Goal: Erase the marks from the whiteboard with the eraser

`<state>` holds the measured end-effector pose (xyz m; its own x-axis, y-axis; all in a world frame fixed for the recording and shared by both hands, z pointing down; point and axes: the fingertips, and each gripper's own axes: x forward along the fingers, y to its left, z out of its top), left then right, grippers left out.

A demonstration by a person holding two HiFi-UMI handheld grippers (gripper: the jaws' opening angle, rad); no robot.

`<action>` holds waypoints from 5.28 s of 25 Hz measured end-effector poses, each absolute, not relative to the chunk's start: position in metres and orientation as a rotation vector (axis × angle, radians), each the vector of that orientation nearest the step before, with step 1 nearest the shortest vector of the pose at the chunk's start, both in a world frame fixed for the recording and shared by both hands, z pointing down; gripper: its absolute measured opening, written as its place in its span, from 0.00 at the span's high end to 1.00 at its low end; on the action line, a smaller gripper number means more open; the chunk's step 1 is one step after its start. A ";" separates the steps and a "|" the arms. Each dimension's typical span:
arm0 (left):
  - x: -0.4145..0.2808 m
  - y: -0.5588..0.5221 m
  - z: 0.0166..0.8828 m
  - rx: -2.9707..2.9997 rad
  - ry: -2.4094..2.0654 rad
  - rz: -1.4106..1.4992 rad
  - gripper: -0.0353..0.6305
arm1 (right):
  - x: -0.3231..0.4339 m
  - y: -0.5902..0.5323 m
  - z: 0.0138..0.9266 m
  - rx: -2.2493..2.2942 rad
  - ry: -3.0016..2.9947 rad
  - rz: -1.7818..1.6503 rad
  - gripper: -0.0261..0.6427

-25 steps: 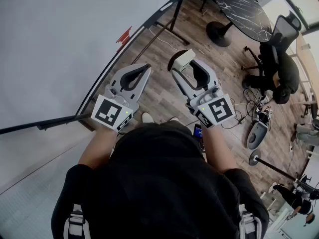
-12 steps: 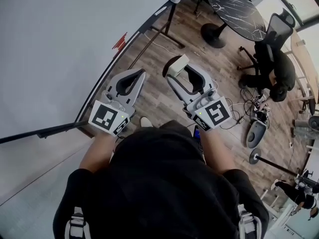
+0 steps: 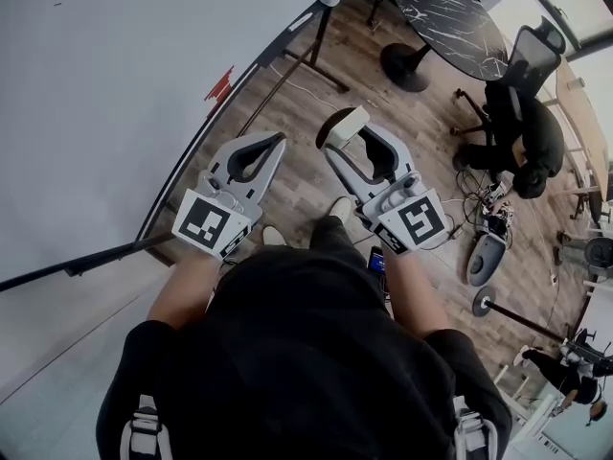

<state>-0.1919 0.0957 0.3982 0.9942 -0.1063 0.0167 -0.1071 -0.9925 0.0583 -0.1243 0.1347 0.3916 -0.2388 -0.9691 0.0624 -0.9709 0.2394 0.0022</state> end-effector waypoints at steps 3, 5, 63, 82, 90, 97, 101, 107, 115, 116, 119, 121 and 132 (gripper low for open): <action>-0.172 0.092 0.395 3.080 -0.191 0.022 0.94 | -0.107 0.129 0.394 1.864 -2.434 0.039 0.62; -0.159 0.090 0.392 3.090 -0.211 0.021 0.94 | -0.095 0.125 0.395 1.837 -2.446 0.039 0.62; -0.044 -0.160 0.324 3.042 -0.934 0.022 0.94 | 0.048 -0.157 0.319 1.445 -2.737 -0.035 0.63; -0.043 -0.213 0.275 2.948 -1.381 -0.048 0.94 | 0.016 -0.235 0.236 1.321 -2.826 -0.346 0.63; -0.064 -0.214 0.263 2.871 -1.584 -0.042 0.94 | -0.011 -0.256 0.208 1.342 -2.756 -0.544 0.63; -0.079 -0.217 0.250 2.845 -1.655 -0.046 0.94 | -0.017 -0.263 0.202 1.365 -2.765 -0.565 0.63; -0.079 -0.218 0.250 2.850 -1.661 -0.048 0.94 | -0.011 -0.267 0.204 1.389 -2.768 -0.545 0.63; -0.071 -0.217 0.251 2.858 -1.660 -0.041 0.94 | 0.028 -0.281 0.206 1.475 -2.721 -0.544 0.63; -0.061 -0.215 0.257 2.864 -1.633 -0.036 0.94 | 0.099 -0.313 0.209 1.672 -2.661 -0.438 0.63; -0.060 -0.214 0.257 2.865 -1.630 -0.034 0.94 | 0.107 -0.316 0.209 1.692 -2.655 -0.422 0.63; -0.056 -0.211 0.256 2.867 -1.624 -0.027 0.94 | 0.130 -0.324 0.211 1.751 -2.625 -0.391 0.63; -0.054 -0.212 0.258 2.868 -1.623 -0.022 0.94 | 0.145 -0.330 0.215 1.786 -2.604 -0.367 0.63; -0.067 -0.213 0.259 2.854 -1.664 -0.027 0.94 | 0.130 -0.304 0.217 1.720 -2.670 -0.329 0.63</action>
